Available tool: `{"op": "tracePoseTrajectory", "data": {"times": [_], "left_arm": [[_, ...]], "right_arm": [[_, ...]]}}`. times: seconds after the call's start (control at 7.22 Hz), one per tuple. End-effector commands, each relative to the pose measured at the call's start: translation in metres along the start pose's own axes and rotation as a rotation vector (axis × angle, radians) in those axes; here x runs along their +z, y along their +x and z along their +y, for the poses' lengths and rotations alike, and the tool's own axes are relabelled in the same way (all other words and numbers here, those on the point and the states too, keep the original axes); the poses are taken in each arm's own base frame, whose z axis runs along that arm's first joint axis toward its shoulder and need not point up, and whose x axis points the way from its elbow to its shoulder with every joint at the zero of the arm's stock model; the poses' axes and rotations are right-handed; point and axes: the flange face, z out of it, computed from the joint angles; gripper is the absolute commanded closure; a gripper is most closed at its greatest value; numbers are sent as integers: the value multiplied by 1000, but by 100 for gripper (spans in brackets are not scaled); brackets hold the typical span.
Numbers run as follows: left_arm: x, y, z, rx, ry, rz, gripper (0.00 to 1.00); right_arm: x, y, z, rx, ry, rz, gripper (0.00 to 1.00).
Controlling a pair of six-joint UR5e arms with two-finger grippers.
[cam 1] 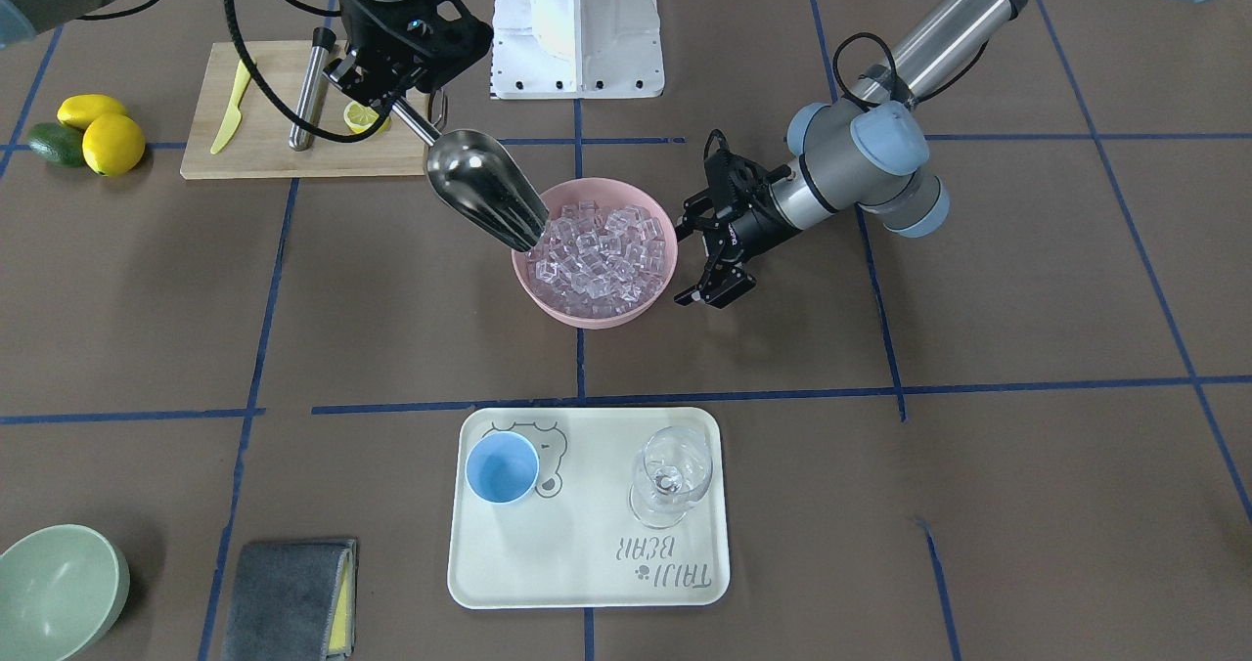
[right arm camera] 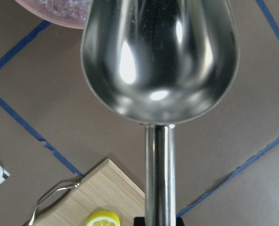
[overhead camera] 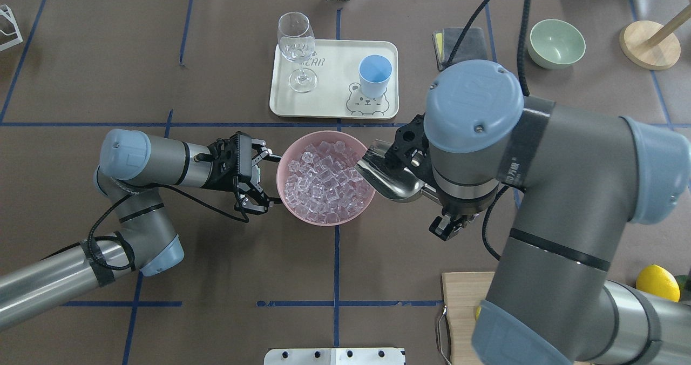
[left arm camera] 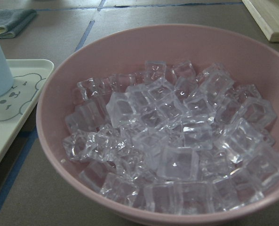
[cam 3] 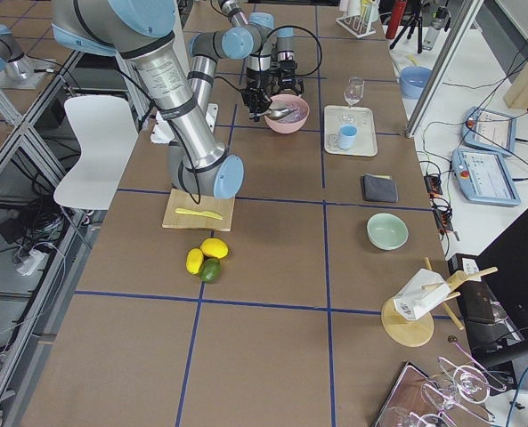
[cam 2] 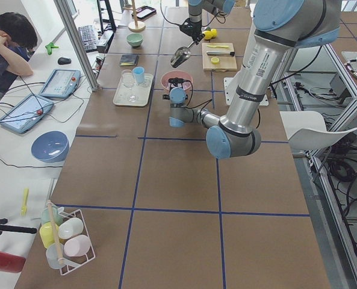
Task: Put ice in cup with scoop
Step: 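Lift the scoop with the right gripper and carry it toward the bowl, then dig the scoop into the ice cubes with the right gripper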
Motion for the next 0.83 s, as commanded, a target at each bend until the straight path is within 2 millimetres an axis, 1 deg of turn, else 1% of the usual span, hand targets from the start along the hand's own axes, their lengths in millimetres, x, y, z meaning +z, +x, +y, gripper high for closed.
{"op": "tracePoseTrajectory", "data": {"times": [0.0, 0.14, 0.28, 0.42, 0.55, 0.69], "left_arm": [[0, 0, 2, -1, -3, 0, 0], [0, 0, 2, -1, -3, 0, 0], [0, 0, 2, -1, -3, 0, 0], [0, 0, 3, -2, -4, 0, 0], [0, 0, 2, -1, -3, 0, 0], [0, 0, 3, -2, -4, 0, 0]], "right_arm": [[-14, -12, -33, -29, -111, 34, 100], [-19, -19, -55, -50, -179, 43, 100], [-28, -25, -70, -83, -243, 47, 100], [-31, -29, -82, -104, -306, 52, 100], [-33, -34, -102, -112, -357, 52, 100], [-26, -41, -111, -124, -389, 52, 100]]}}
